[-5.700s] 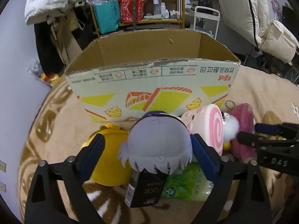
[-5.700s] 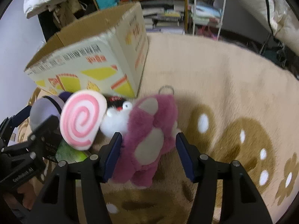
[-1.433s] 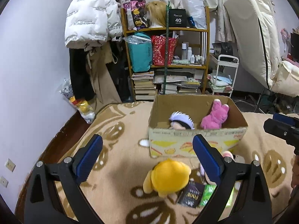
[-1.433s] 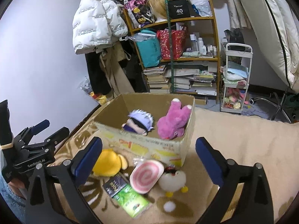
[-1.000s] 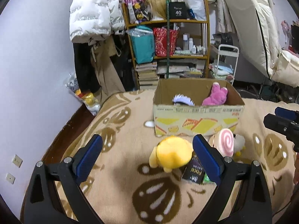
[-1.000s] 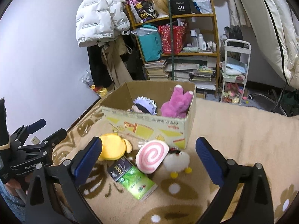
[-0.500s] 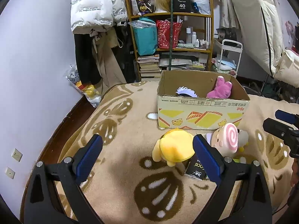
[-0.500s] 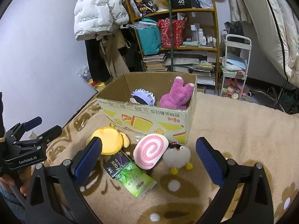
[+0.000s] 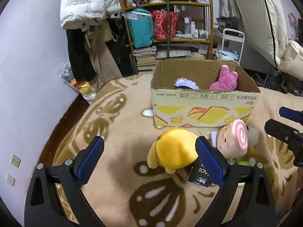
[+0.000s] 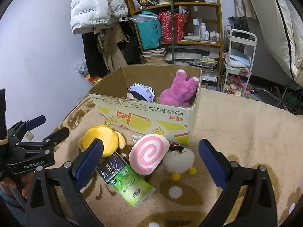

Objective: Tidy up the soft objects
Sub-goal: 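Move both tools back toward the yellow plush and the pink swirl cushion, then grasp the yellow round plush with the left tool while the right tool grasps the pink swirl cushion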

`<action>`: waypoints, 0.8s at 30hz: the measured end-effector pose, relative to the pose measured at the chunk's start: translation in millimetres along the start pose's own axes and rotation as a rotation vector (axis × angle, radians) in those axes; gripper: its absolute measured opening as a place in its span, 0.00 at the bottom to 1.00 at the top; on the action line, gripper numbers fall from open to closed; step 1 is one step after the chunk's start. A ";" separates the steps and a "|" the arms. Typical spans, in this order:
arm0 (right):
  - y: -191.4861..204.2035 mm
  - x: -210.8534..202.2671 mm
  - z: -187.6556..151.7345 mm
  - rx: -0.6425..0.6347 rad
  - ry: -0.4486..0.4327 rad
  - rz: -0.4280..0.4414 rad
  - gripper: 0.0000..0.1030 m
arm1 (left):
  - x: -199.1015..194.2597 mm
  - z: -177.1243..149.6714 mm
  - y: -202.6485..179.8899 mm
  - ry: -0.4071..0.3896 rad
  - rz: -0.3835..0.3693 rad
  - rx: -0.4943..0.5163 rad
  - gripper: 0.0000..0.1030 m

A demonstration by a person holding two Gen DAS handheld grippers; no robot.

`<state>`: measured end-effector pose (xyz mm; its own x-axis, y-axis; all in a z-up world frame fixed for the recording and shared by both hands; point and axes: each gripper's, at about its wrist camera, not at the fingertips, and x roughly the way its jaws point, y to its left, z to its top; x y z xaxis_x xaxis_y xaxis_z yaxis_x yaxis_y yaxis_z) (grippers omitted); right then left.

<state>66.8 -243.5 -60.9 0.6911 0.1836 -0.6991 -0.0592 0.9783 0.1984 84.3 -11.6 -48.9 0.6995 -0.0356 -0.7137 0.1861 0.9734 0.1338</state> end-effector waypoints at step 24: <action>-12.0 75.5 -4.1 0.057 0.157 0.033 1.00 | 88.0 -8.0 -49.3 0.200 -0.064 0.132 0.93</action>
<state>116.8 -241.1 -118.9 0.5682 0.2323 -0.7894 -0.0360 0.9654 0.2582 131.1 -60.9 -123.9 0.5351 -0.0375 -0.8440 0.3232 0.9321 0.1634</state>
